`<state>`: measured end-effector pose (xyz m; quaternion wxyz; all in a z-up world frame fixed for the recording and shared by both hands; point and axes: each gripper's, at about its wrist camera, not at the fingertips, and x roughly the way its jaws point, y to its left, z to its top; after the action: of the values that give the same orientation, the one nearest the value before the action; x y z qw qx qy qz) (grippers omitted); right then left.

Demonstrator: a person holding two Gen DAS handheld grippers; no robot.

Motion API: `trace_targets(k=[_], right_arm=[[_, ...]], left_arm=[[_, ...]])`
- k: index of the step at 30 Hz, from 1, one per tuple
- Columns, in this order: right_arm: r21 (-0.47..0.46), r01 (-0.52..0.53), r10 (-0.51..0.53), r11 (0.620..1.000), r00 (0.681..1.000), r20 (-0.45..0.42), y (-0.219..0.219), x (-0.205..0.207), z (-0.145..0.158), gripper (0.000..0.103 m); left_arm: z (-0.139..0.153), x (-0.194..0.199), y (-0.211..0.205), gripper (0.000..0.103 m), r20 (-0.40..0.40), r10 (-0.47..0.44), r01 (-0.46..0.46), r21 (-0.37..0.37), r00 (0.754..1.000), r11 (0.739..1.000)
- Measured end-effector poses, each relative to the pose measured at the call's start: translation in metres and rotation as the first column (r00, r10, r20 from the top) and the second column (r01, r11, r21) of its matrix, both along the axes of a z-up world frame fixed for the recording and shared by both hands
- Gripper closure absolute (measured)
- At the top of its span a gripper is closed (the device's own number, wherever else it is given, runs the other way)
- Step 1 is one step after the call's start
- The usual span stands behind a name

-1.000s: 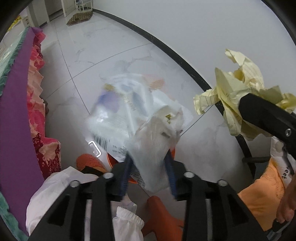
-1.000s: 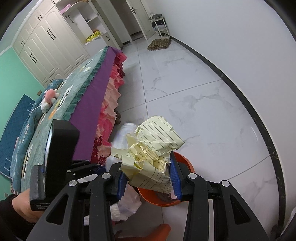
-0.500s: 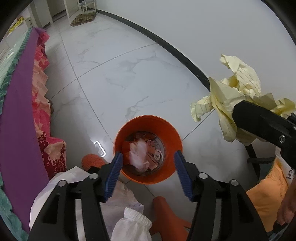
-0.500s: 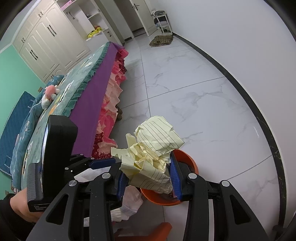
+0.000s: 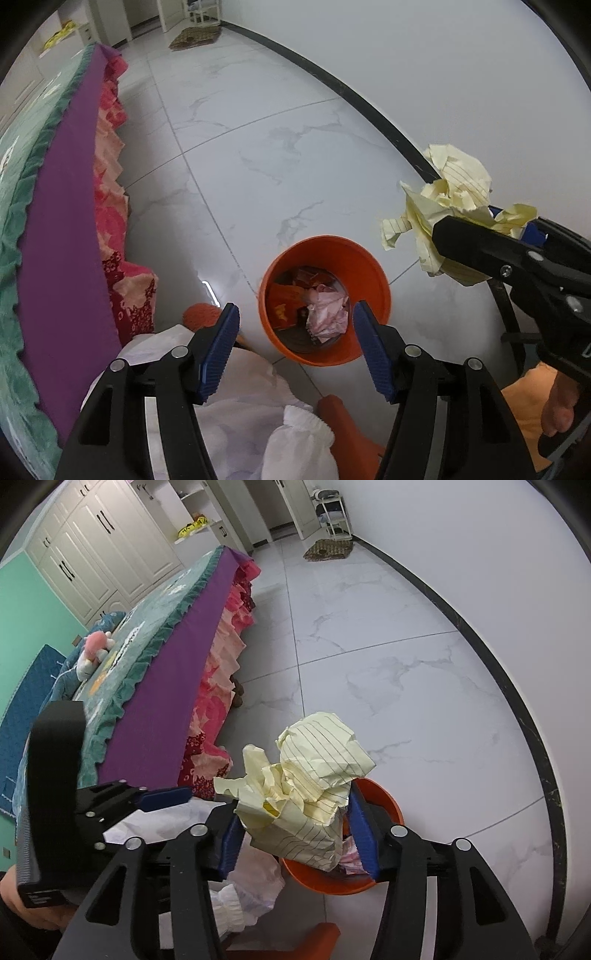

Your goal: Collect trash

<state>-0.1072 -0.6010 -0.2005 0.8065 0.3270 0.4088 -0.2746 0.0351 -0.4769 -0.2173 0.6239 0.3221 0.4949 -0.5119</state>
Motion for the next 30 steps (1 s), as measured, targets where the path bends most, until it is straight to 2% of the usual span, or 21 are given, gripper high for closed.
trace_targets(k=[2, 9, 17, 22, 24, 27, 29, 30], right_arm=[[-0.007, 0.002, -0.002, 1.0, 1.0, -0.026, 0.001, 0.004, -0.003, 0.04], [0.001, 0.004, -0.004, 1.0, 0.999, -0.047, 0.0, 0.011, -0.009, 0.038], [-0.017, 0.004, -0.004, 1.0, 1.0, -0.031, 0.008, 0.013, 0.001, 0.037], [-0.051, -0.009, 0.01, 0.999, 1.0, 0.006, 0.021, 0.019, 0.021, 0.037], [-0.078, -0.023, 0.025, 0.997, 0.999, 0.031, 0.029, 0.023, 0.035, 0.036], [-0.126, -0.047, 0.056, 0.991, 0.996, 0.067, 0.043, 0.03, 0.058, 0.036], [-0.151, -0.063, 0.077, 0.987, 0.993, 0.093, 0.054, 0.035, 0.071, 0.028], [-0.17, -0.072, 0.092, 0.983, 0.989, 0.112, 0.061, 0.038, 0.079, 0.027]], left_arm=[[0.0, 0.004, 0.001, 0.038, 0.002, 0.008, -0.008, 0.0, 1.0, 1.0], [0.001, 0.011, 0.006, 0.038, -0.002, 0.028, -0.028, -0.009, 1.0, 1.0], [0.011, 0.016, 0.018, 0.038, 0.004, 0.056, -0.056, -0.035, 0.998, 0.998], [0.037, 0.022, 0.036, 0.037, 0.022, 0.11, -0.107, -0.105, 0.994, 0.989], [0.054, 0.026, 0.048, 0.03, 0.036, 0.143, -0.137, -0.149, 0.989, 0.979], [0.079, 0.032, 0.068, 0.029, 0.068, 0.186, -0.167, -0.217, 0.98, 0.962], [0.094, 0.037, 0.082, 0.029, 0.08, 0.222, -0.196, -0.253, 0.972, 0.947], [0.103, 0.04, 0.092, 0.029, 0.087, 0.245, -0.213, -0.273, 0.966, 0.938]])
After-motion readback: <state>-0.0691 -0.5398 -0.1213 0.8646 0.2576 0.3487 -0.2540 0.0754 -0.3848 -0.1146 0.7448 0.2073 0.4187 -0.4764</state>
